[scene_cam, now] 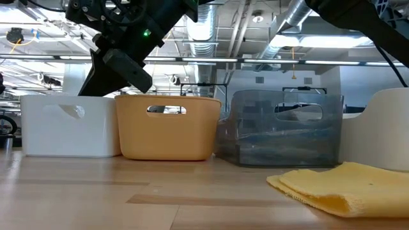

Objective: Pick & Place Toothbrushes
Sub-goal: Put the green toothbrush into the yellow bin

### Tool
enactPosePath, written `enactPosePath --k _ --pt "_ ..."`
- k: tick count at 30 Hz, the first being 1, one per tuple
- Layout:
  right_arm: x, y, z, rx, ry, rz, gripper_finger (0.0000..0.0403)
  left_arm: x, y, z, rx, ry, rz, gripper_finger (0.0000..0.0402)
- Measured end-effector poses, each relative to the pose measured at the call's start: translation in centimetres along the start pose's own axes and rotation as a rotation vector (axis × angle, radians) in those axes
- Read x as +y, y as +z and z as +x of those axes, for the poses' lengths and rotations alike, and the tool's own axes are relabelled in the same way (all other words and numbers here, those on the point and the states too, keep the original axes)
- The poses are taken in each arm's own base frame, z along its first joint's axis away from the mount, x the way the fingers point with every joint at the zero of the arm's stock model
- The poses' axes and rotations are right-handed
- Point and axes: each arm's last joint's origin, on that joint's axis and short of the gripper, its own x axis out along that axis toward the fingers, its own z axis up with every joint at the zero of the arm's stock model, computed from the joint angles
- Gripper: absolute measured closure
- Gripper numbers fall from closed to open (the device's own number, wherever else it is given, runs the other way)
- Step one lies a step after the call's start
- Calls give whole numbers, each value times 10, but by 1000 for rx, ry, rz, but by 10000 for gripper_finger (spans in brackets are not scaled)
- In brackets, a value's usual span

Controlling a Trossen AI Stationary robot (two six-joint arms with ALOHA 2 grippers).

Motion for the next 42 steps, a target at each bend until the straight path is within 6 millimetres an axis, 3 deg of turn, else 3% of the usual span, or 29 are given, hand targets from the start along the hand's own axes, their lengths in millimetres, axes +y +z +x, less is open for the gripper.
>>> enactPosePath --k 15,18,31,36,42 --pt "-1 -2 0 18 -4 10 403 0 0 0 0 0 1 271" --pt "-7 0 -10 33 -42 1 403 0 0 0 0 0 1 271" --pt "-58 14 -126 -41 -132 121 403 0 0 0 -1 0 2 271" --pt "-68 3 -165 -44 -39 235 403 0 0 0 0 0 2 271" --pt "-74 -17 -189 19 100 393 403 0 1 0 -12 0 0 271"
